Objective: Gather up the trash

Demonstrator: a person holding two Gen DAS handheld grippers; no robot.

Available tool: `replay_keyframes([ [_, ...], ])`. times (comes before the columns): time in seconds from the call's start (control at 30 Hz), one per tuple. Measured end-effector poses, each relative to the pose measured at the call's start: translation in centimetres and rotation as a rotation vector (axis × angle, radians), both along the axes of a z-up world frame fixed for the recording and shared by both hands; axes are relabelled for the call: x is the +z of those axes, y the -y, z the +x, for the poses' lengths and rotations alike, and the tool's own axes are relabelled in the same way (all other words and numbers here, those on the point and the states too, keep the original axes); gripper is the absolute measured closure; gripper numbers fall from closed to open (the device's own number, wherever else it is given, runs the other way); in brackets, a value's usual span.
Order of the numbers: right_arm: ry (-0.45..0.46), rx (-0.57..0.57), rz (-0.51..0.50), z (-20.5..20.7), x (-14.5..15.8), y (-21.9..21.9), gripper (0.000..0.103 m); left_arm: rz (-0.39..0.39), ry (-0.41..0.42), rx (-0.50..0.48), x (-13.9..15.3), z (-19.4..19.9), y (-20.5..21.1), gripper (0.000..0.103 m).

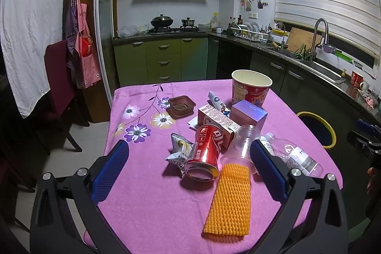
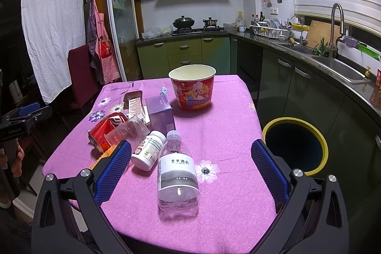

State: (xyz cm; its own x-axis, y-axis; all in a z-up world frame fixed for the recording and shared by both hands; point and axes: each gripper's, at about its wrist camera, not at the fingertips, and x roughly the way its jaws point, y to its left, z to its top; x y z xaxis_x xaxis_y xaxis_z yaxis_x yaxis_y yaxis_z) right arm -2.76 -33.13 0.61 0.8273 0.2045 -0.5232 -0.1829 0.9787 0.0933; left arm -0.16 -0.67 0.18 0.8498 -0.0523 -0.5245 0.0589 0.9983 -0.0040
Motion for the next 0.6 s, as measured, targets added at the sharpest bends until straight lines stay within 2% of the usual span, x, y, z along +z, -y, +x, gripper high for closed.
replay_keyframes([
  [0.6,-0.006,-0.003,0.003,0.34,-0.57,0.28,0.004,-0.002,-0.008,-0.004,-0.4,0.14,0.11,0.006],
])
